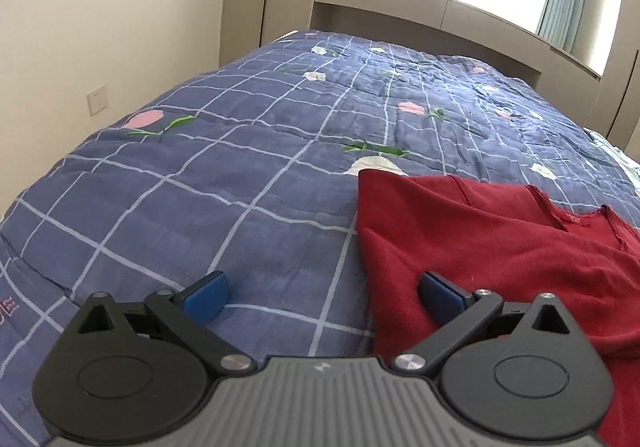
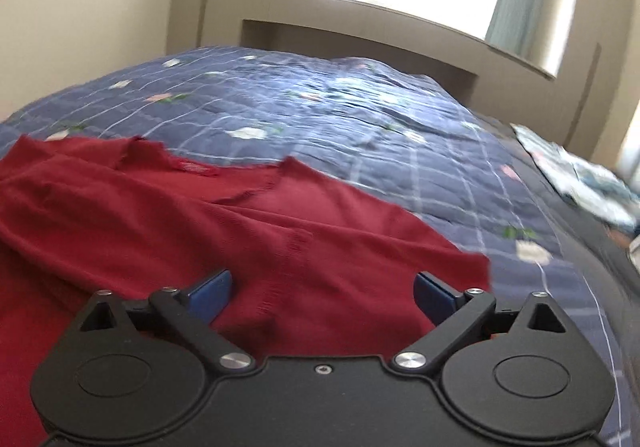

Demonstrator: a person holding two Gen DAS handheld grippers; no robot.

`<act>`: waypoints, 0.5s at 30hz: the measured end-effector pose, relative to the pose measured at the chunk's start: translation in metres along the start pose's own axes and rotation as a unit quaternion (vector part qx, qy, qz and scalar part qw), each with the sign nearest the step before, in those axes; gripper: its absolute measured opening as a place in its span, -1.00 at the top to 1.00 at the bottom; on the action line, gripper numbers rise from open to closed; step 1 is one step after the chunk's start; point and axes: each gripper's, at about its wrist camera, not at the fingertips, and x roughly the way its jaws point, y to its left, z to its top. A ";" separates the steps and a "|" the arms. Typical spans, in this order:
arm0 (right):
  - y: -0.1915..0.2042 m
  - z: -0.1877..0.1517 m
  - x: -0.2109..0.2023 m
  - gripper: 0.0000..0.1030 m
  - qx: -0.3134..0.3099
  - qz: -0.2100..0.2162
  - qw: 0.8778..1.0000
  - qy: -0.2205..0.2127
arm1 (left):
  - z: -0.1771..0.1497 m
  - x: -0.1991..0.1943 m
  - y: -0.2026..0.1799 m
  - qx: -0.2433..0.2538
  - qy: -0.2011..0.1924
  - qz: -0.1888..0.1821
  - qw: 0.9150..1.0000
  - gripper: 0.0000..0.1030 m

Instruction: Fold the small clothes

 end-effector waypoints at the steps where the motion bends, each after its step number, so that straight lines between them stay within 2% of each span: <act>1: -0.007 -0.001 -0.003 -0.88 0.015 0.001 1.000 -0.005 | 0.001 -0.002 0.001 -0.003 -0.002 0.001 1.000 -0.99; 4: -0.020 0.003 -0.012 -0.89 0.044 -0.010 0.998 -0.035 | 0.005 -0.010 -0.001 0.000 -0.030 0.007 1.000 -0.99; 7: -0.023 0.010 -0.006 -0.92 0.052 -0.009 0.998 -0.045 | 0.012 -0.006 -0.008 0.012 -0.052 0.038 0.998 -0.99; 10: -0.015 0.014 0.008 -0.92 0.044 -0.008 0.999 -0.028 | 0.020 0.011 -0.011 0.001 -0.031 0.077 0.997 -0.99; 12: -0.008 0.011 0.020 -0.92 0.027 -0.023 0.999 -0.003 | 0.021 0.022 -0.009 -0.006 -0.004 0.095 0.995 -1.00; 15: -0.010 0.006 0.021 -0.92 0.037 -0.020 0.999 -0.001 | 0.019 0.020 -0.006 -0.008 -0.007 0.091 0.996 -0.99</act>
